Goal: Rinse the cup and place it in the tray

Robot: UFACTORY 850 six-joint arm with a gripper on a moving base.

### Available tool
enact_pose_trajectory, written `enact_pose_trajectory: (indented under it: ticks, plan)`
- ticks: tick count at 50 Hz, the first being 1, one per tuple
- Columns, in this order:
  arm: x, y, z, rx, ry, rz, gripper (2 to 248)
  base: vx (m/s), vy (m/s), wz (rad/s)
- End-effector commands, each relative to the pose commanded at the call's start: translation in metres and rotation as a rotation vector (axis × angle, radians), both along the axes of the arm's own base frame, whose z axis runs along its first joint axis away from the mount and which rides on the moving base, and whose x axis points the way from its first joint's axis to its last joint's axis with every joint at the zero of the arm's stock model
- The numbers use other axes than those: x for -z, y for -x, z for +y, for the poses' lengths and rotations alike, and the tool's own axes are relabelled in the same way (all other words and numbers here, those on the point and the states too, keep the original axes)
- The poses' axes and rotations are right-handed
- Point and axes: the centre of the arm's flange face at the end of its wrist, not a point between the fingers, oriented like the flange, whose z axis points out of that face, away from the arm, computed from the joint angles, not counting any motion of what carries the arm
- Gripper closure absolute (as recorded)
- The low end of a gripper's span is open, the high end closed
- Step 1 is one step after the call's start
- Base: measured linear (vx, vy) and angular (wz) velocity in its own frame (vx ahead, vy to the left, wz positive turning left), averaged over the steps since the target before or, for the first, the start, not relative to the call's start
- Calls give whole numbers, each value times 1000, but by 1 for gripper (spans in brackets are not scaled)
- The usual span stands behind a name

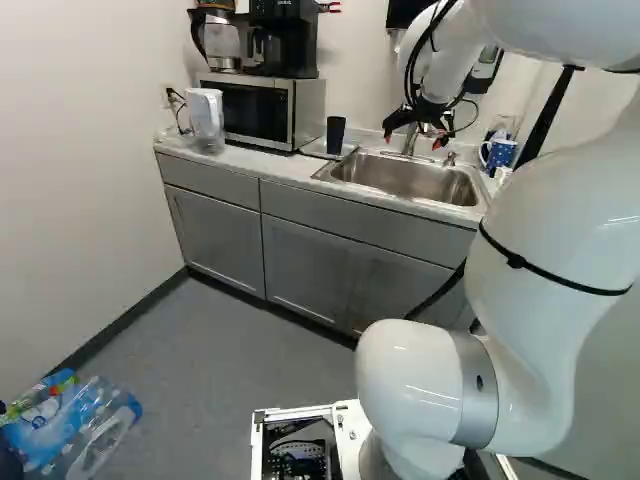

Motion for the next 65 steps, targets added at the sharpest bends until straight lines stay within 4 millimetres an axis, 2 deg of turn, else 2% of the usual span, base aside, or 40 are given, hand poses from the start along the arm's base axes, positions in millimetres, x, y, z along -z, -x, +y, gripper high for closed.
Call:
enact_pose_trajectory:
  ticks: [30,65]
  plan:
    - [0,0,0,0,0,0,3,-180,45,3]
    - [0,0,0,0,0,0,3,-119,38,9]
